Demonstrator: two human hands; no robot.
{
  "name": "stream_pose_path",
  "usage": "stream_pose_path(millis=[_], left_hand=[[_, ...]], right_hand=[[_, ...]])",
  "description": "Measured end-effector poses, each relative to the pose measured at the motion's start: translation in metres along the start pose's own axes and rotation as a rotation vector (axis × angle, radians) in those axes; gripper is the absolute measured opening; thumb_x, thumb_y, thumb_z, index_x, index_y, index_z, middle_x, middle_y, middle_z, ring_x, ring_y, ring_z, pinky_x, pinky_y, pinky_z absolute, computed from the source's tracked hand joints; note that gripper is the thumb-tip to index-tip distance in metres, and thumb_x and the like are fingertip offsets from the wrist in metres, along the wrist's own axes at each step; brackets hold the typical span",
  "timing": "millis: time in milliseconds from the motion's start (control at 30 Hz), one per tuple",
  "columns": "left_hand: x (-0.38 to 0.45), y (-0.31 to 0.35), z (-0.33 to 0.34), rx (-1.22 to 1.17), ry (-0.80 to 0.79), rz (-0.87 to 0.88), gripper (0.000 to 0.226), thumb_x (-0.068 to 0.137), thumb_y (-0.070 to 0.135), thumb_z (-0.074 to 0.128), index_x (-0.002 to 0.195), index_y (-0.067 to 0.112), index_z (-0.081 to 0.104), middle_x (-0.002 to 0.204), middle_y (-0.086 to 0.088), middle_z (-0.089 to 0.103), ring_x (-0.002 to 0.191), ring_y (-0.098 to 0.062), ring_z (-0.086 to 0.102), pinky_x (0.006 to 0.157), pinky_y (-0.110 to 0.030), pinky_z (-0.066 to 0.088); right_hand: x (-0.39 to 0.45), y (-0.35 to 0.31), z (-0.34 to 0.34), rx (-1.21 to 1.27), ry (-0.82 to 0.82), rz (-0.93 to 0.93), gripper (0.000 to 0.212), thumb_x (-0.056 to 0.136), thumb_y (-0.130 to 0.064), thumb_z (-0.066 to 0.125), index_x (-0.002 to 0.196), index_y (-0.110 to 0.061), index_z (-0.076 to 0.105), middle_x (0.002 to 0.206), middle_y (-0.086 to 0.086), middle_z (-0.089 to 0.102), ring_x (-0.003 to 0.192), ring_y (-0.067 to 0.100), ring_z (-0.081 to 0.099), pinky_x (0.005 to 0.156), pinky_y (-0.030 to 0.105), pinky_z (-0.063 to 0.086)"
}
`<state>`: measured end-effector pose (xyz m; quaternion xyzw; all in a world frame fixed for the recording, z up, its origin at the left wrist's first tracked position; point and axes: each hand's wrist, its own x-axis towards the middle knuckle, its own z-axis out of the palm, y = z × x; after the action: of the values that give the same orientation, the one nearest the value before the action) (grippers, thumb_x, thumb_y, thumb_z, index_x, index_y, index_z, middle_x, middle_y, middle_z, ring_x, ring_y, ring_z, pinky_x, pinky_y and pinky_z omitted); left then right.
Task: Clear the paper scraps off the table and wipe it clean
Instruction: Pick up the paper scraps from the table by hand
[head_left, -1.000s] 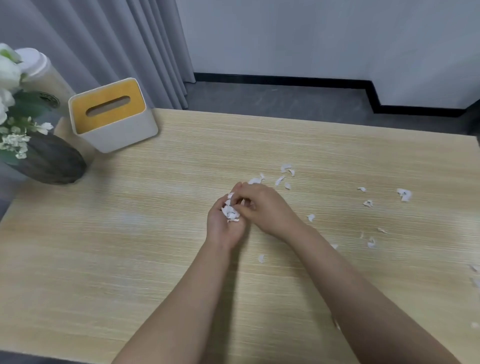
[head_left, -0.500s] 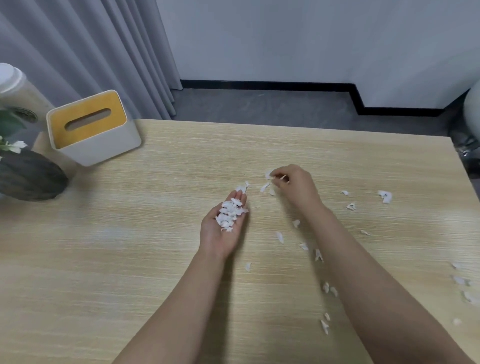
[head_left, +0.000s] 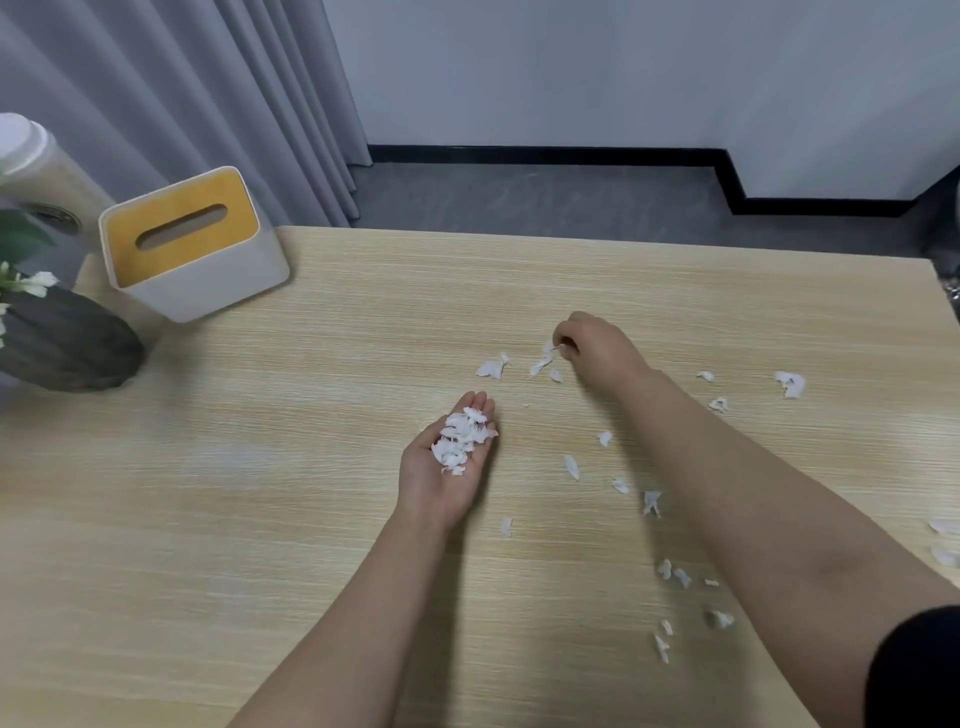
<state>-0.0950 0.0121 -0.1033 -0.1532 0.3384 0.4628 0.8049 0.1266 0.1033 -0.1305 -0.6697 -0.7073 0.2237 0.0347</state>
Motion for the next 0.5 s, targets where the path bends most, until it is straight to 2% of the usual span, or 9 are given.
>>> stream_pose_path(millis=[100,167,267,367,500], left_hand=[[-0.003,0.000,-0.005,0.010,0.002,0.018,0.034,0.084,0.005,0.040,0.109,-0.004,0.061,0.106,-0.018,0.069,0.092,-0.029,0.070,0.090,-0.039,0.049],[-0.004,0.001,-0.007,0.010,0.006,0.014,0.036,0.082,0.005,0.041,0.111,-0.004,0.061,0.107,-0.017,0.068,0.092,-0.030,0.070,0.093,-0.038,0.048],[-0.005,0.001,-0.008,0.028,0.016,0.004,0.034,0.089,0.006,0.036,0.111,-0.003,0.061,0.106,-0.017,0.069,0.098,-0.028,0.067,0.096,-0.034,0.046],[-0.006,-0.001,-0.007,0.011,0.029,-0.010,0.034,0.094,0.007,0.033,0.110,-0.004,0.061,0.105,-0.018,0.069,0.105,-0.028,0.061,0.102,-0.036,0.042],[-0.010,-0.001,-0.006,0.008,0.042,-0.024,0.035,0.094,0.008,0.033,0.111,-0.006,0.060,0.107,-0.020,0.067,0.109,-0.029,0.058,0.103,-0.038,0.038]], right_hand=[[-0.002,0.000,0.004,-0.005,0.028,0.039,0.016,0.090,0.000,0.047,0.094,-0.005,0.062,0.097,0.009,0.057,0.088,0.030,0.055,0.073,0.037,0.042],[-0.005,-0.003,0.004,0.043,0.048,0.079,0.016,0.092,-0.003,0.047,0.093,-0.004,0.062,0.096,0.011,0.057,0.088,0.029,0.055,0.072,0.035,0.041],[-0.016,-0.017,-0.002,0.190,0.126,0.118,0.015,0.093,-0.008,0.046,0.089,-0.006,0.061,0.095,0.010,0.057,0.085,0.025,0.054,0.069,0.030,0.038],[-0.032,-0.039,-0.014,0.303,0.204,0.074,0.016,0.092,-0.005,0.046,0.088,-0.008,0.061,0.093,0.004,0.056,0.084,0.018,0.052,0.071,0.026,0.038],[-0.062,-0.071,-0.028,0.411,0.240,-0.019,0.011,0.094,-0.009,0.051,0.091,-0.010,0.061,0.092,-0.001,0.054,0.082,0.012,0.050,0.074,0.021,0.038]])
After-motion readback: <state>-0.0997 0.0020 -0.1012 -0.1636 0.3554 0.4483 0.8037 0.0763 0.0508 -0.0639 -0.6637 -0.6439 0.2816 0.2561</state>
